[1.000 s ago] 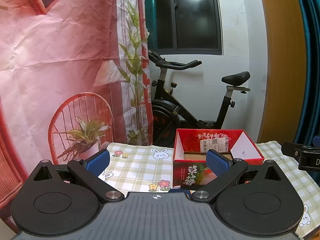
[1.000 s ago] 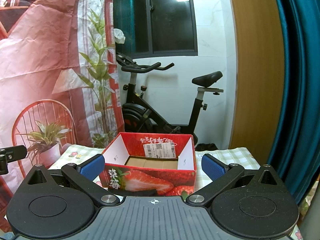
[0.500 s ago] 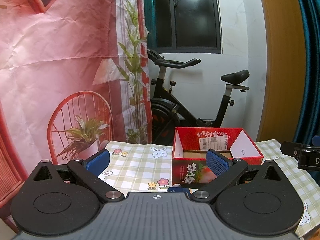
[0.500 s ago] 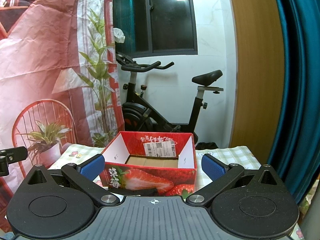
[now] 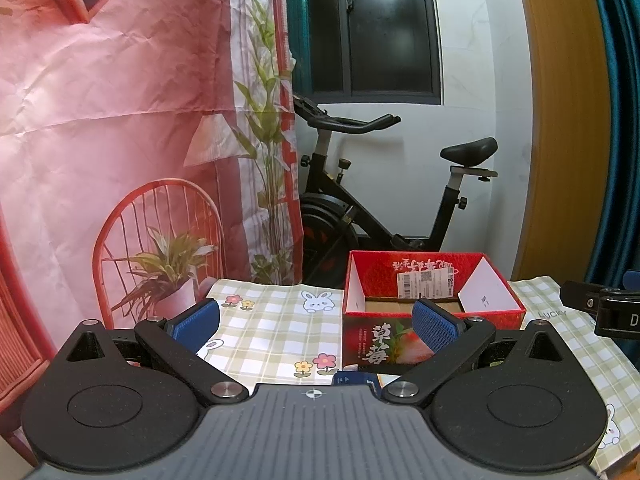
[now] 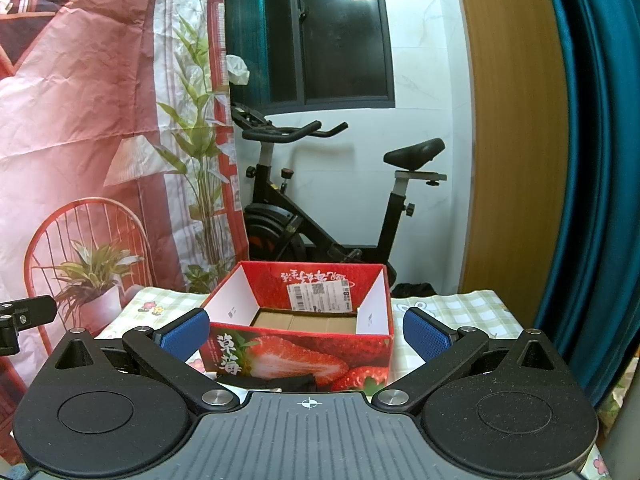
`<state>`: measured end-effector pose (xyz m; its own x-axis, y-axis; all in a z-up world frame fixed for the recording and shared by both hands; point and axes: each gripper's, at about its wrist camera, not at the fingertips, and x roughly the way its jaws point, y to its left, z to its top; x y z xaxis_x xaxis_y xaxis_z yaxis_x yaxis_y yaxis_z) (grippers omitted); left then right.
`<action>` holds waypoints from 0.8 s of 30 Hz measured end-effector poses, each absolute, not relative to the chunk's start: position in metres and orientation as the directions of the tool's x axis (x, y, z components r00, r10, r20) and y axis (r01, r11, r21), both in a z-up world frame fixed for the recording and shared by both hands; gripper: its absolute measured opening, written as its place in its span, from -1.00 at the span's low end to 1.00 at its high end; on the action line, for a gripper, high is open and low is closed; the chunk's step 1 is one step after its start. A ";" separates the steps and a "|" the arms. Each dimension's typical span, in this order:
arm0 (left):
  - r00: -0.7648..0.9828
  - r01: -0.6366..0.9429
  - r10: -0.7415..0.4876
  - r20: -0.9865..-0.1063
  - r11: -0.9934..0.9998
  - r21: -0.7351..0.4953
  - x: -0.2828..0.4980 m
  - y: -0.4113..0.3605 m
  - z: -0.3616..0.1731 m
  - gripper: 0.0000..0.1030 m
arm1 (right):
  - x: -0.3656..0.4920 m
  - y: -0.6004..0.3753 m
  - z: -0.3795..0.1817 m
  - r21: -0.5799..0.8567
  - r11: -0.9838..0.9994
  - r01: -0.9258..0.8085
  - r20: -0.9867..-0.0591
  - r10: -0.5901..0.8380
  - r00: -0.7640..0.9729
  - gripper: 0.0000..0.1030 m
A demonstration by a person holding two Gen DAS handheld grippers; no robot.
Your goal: Organize soft objects
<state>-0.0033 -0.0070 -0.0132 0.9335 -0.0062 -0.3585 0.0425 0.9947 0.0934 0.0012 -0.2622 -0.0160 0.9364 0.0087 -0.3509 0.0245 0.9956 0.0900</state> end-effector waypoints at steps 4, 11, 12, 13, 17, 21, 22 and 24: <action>0.933 0.043 -0.006 -0.359 0.995 0.094 -0.004 -0.008 -0.014 1.00 | 0.001 -0.262 -0.016 0.091 0.996 0.024 -0.351 0.009 0.936 0.99; 0.933 0.042 -0.006 -0.360 0.995 0.094 -0.007 -0.009 -0.016 1.00 | 0.001 -0.263 -0.015 0.091 0.996 0.025 -0.352 0.009 0.936 0.99; 0.933 0.042 -0.006 -0.360 0.995 0.094 -0.007 -0.009 -0.016 1.00 | 0.001 -0.263 -0.015 0.091 0.996 0.025 -0.352 0.009 0.936 0.99; 0.933 0.042 -0.006 -0.360 0.995 0.094 -0.008 -0.009 -0.016 1.00 | 0.001 -0.263 -0.015 0.091 0.996 0.024 -0.352 0.010 0.936 0.99; 0.932 0.043 -0.006 -0.363 0.995 0.093 -0.007 -0.008 -0.015 1.00 | 0.002 -0.264 -0.014 0.091 0.996 0.021 -0.356 0.013 0.935 0.99; 0.928 0.041 -0.005 -0.372 0.995 0.090 -0.004 -0.006 -0.015 1.00 | 0.005 -0.266 -0.017 0.092 0.996 0.018 -0.357 0.016 0.934 0.99; 0.927 0.041 -0.004 -0.374 0.995 0.090 -0.004 -0.005 -0.015 1.00 | 0.005 -0.263 -0.016 0.092 0.996 0.018 -0.358 0.017 0.934 0.99; 0.926 0.040 -0.004 -0.378 0.995 0.089 -0.004 -0.005 -0.016 1.00 | 0.001 -0.260 -0.017 0.094 0.995 0.018 -0.360 0.017 0.933 0.99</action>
